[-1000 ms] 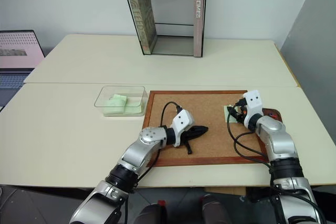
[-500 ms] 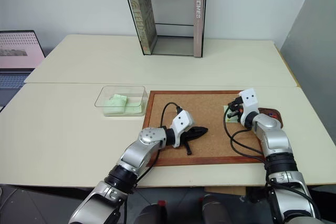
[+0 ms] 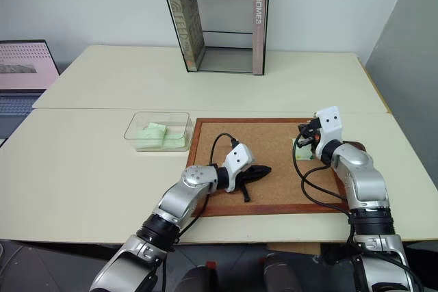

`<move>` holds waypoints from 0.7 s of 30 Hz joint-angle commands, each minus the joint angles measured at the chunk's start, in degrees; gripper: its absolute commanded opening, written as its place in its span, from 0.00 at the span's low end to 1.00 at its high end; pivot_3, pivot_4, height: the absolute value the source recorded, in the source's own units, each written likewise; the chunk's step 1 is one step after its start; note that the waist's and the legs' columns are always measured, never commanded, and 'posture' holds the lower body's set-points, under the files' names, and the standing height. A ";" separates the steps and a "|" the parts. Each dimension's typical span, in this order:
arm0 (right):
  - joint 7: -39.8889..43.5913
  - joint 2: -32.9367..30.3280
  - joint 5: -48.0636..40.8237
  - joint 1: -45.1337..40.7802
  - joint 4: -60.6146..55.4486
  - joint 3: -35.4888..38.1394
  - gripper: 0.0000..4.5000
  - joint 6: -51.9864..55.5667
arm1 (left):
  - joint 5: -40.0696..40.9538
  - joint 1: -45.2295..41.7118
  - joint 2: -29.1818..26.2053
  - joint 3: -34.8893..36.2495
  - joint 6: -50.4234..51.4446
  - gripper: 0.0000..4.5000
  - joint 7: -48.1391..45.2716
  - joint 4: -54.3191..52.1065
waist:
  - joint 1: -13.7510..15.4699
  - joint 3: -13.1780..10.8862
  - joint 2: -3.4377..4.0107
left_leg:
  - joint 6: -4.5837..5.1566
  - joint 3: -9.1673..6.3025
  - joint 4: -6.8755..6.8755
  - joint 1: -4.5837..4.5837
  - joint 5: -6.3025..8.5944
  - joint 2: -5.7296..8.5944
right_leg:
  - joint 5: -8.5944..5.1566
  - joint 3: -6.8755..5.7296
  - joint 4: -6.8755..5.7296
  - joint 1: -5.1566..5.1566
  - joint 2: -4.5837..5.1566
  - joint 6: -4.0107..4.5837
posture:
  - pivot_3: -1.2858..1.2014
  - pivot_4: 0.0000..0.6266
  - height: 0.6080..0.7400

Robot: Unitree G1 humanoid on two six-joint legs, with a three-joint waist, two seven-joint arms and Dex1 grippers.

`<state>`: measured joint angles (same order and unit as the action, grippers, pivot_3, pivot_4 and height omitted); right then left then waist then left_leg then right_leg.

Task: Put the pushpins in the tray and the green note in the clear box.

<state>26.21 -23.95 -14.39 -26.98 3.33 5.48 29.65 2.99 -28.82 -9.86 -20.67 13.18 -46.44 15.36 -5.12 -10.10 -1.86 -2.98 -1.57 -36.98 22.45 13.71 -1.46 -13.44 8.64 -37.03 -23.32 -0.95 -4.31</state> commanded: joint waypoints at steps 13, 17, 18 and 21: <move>-1.42 -11.44 0.20 16.13 -16.28 11.21 0.01 4.46 | -1.54 0.82 0.11 -1.70 0.19 0.00 -1.11 3.41 | 0.29 0.03 0.03 | -0.01 -0.01 0.05 0.02 0.01 0.01 | -0.18 -0.01 0.08 -0.01 0.01 0.30 | 0.52 0.24 1.00; -1.82 -12.99 2.45 17.46 -13.81 10.06 0.01 3.04 | -1.55 -0.31 0.47 -1.62 -0.56 0.00 -1.16 4.80 | 0.04 0.03 0.05 | 0.01 0.09 0.00 -0.07 0.00 0.00 | -0.19 0.07 0.09 0.01 0.01 0.31 | 0.52 0.24 1.00; -1.80 -13.56 3.63 17.64 -12.93 9.29 0.01 2.18 | -1.54 -0.51 0.58 -1.61 -0.70 0.00 -1.15 5.00 | 0.07 0.03 0.04 | 0.02 0.11 -0.01 -0.09 0.00 0.00 | -0.19 0.09 0.09 0.02 0.01 0.31 | 0.52 0.24 1.00; -2.19 -14.02 5.89 17.25 -9.81 7.87 0.01 0.60 | -1.55 -1.01 0.94 -1.56 -0.99 0.00 -1.07 5.47 | 0.08 0.03 0.03 | 0.06 0.11 -0.04 -0.11 -0.04 0.01 | -0.20 0.09 0.13 0.05 0.02 0.30 | 0.52 0.24 1.00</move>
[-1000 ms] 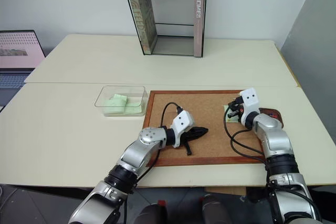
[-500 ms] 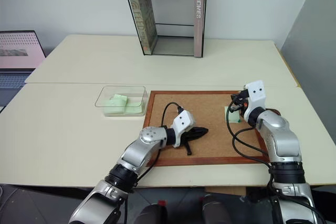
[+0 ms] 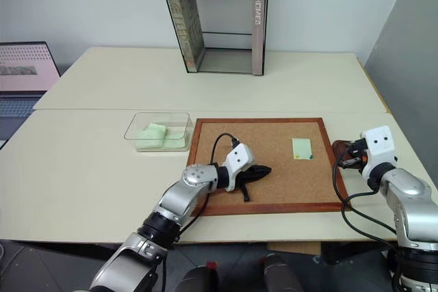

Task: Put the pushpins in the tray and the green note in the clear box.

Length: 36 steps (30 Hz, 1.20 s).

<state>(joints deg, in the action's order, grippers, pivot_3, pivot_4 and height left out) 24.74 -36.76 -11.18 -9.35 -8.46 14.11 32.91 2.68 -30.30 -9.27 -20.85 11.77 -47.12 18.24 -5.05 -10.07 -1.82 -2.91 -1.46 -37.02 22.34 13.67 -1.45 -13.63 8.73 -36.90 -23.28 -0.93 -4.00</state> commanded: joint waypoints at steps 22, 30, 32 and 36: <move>-1.97 2.37 -0.72 -4.04 0.12 3.64 0.71 -1.01 | -1.59 0.69 -0.09 -0.87 -0.40 0.00 -0.19 2.72 | 0.13 0.01 0.02 | 0.00 -0.03 0.04 0.05 0.00 0.02 | 0.00 0.01 -0.01 -0.01 0.00 0.00 | 0.52 0.24 1.00; -1.44 7.04 -8.80 -0.86 -8.73 6.81 0.71 3.97 | -1.86 0.29 -0.13 -1.06 -0.93 0.00 -0.37 3.25 | 0.12 0.01 0.01 | 0.00 -0.07 0.06 0.07 0.00 0.01 | 0.00 -0.02 0.01 -0.01 0.00 0.00 | 0.52 0.24 1.00; -1.44 8.05 -8.72 0.93 -10.43 4.79 0.71 3.93 | -1.88 0.31 -0.20 -0.98 -1.00 0.00 -0.44 3.22 | 0.19 0.01 0.00 | 0.00 -0.10 0.07 0.10 0.00 0.02 | 0.00 -0.03 0.01 -0.03 0.00 0.00 | 0.52 0.24 1.00; -1.71 9.10 -7.20 2.93 -11.10 0.79 0.71 3.32 | -2.00 0.21 -0.20 -0.91 -1.07 0.00 -0.54 3.35 | 0.09 0.01 0.00 | -0.01 -0.06 0.07 0.09 0.00 0.01 | -0.01 -0.01 0.04 -0.05 0.01 0.01 | 0.52 0.24 1.00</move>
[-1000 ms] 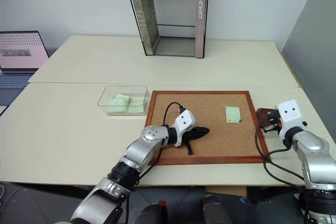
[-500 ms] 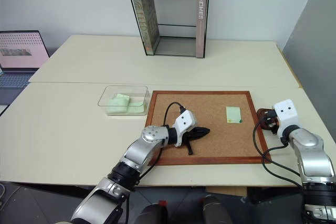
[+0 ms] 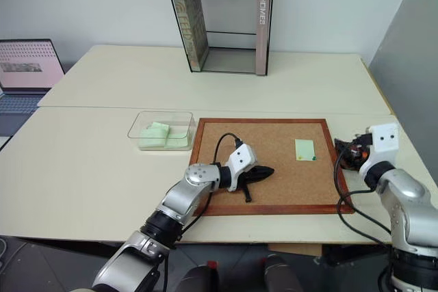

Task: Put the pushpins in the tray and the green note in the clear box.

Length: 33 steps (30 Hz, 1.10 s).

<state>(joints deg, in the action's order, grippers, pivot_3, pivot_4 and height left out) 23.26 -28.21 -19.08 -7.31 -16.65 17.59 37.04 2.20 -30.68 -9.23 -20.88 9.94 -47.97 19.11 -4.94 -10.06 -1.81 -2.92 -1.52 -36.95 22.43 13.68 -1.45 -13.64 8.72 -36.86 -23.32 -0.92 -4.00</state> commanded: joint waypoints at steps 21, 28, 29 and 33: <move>-2.92 4.72 6.33 -1.67 7.58 -9.82 0.50 -8.08 | -1.61 0.66 -0.28 -0.84 0.86 0.00 0.31 2.58 | 0.02 0.00 -0.01 | 0.00 0.00 -0.01 0.02 0.00 -0.02 | -0.01 -0.02 0.06 -0.03 0.00 0.00 | 0.52 0.24 1.00; -2.81 5.45 6.68 -1.68 7.48 -10.00 0.17 -8.23 | -1.72 0.91 -0.42 -1.05 0.87 0.00 0.20 2.27 | 0.01 -0.01 -0.01 | 0.00 0.00 -0.01 0.02 0.00 -0.02 | -0.01 -0.02 0.06 -0.04 0.00 0.00 | 0.52 0.24 1.00; -2.83 5.56 6.71 -1.64 7.27 -10.05 0.11 -8.19 | -1.73 0.96 -0.45 -1.07 0.86 0.00 0.17 2.22 | 0.01 -0.01 -0.01 | 0.00 0.00 -0.01 0.02 0.00 -0.02 | -0.01 -0.02 0.06 -0.04 0.00 0.00 | 0.52 0.24 1.00; -2.80 5.83 6.63 -1.21 6.28 -10.25 0.02 -8.02 | -1.88 1.12 -0.58 -1.32 0.78 0.00 -0.03 2.17 | 0.00 -0.01 -0.01 | 0.00 0.01 0.00 0.03 0.00 -0.02 | -0.01 -0.01 0.09 -0.05 0.01 0.00 | 0.52 0.24 1.00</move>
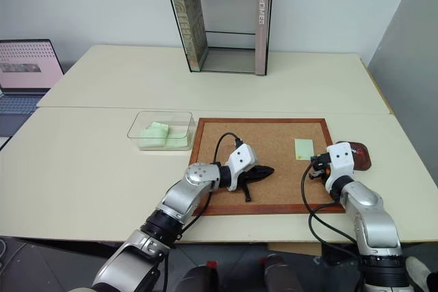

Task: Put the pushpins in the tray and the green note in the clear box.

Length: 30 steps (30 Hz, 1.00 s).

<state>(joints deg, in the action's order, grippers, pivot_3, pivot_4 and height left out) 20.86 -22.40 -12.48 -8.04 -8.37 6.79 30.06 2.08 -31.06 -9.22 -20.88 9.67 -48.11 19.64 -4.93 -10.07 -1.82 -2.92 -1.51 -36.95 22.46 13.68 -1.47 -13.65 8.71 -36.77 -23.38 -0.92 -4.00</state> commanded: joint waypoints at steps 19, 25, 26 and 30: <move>-0.56 0.48 -4.23 1.12 -14.43 3.41 0.02 -0.40 | -2.31 1.55 -0.77 -1.71 1.30 0.00 -0.29 1.79 | -0.04 -0.01 -0.01 | 0.00 -0.02 0.05 0.25 0.00 -0.01 | 0.00 -0.02 0.01 -0.24 0.00 0.00 | 0.52 0.24 1.00; -1.10 -4.11 -3.55 1.24 -14.35 7.43 0.02 1.60 | -2.39 1.61 -0.76 -1.79 1.26 0.00 -0.30 1.69 | -0.01 -0.01 -0.01 | 0.00 -0.01 0.04 0.26 0.00 -0.01 | 0.00 -0.02 0.03 -0.24 0.00 0.00 | 0.52 0.24 1.00; -0.90 -5.75 -2.80 1.70 -13.51 8.04 0.02 1.86 | -2.41 1.61 -0.76 -1.81 1.24 0.00 -0.31 1.68 | 0.00 -0.01 -0.01 | 0.00 -0.01 0.04 0.27 0.00 0.00 | 0.00 -0.01 0.03 -0.24 0.01 0.00 | 0.52 0.24 1.00; 0.08 -11.85 0.67 3.35 -9.04 8.69 0.02 1.84 | -2.49 1.47 -0.75 -1.87 1.06 0.00 -0.34 1.80 | 0.05 -0.01 -0.01 | 0.00 -0.01 0.06 0.25 0.00 0.00 | 0.00 -0.02 0.03 -0.25 0.01 0.01 | 0.52 0.24 1.00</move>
<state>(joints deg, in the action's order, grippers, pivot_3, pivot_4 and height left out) 20.27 -31.16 -14.09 -5.40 -19.40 14.23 31.98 1.57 -30.76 -9.35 -21.11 9.64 -48.40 18.83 -4.88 -10.08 -1.83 -2.93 -1.51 -36.90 22.71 13.68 -1.47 -13.65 8.68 -36.75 -23.62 -0.91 -3.99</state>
